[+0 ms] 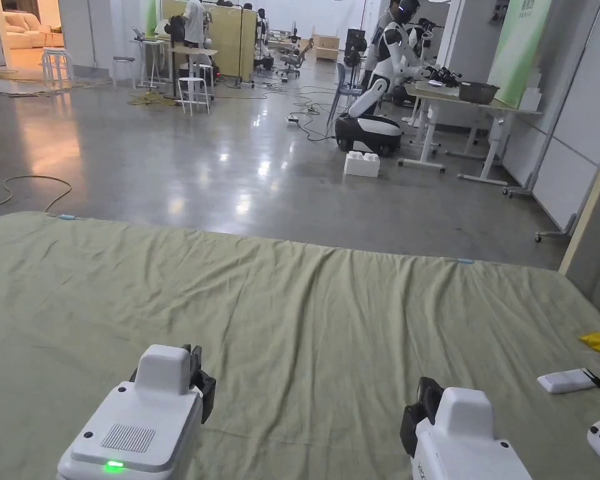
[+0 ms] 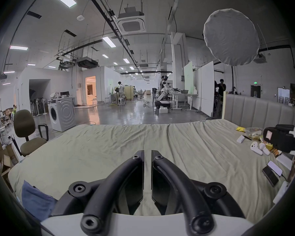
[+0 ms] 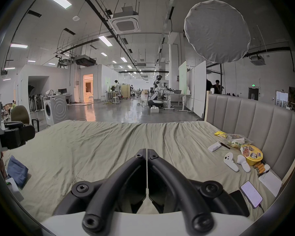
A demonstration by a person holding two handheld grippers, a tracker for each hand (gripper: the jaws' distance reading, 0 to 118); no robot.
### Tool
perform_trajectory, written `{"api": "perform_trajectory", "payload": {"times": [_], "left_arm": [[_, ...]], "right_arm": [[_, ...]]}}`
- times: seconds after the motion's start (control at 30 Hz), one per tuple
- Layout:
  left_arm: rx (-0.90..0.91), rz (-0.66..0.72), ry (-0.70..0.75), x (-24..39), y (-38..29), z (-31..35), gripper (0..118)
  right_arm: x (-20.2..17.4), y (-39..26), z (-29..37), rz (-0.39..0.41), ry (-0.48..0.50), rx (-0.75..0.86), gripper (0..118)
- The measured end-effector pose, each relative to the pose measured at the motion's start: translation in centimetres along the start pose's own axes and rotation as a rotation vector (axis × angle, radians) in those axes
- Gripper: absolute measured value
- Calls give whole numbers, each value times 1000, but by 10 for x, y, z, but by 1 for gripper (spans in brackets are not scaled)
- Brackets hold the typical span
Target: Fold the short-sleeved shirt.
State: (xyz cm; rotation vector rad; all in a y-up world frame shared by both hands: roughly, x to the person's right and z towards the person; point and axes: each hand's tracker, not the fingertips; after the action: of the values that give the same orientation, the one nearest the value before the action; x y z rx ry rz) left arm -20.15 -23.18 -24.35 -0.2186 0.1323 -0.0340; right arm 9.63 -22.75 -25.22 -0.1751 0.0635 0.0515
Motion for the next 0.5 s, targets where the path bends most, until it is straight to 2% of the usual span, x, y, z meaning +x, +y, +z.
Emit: {"api": "perform_trajectory", "payload": {"times": [0.27,0.5], "left_arm": [[-32,39,40,-11,-11,3,7],[-25,19,60,-15,-9,6,7]], "right_arm": [[-1,0,0,-3,9,11,2],[-3,-1,0,15,32,10,2]]}}
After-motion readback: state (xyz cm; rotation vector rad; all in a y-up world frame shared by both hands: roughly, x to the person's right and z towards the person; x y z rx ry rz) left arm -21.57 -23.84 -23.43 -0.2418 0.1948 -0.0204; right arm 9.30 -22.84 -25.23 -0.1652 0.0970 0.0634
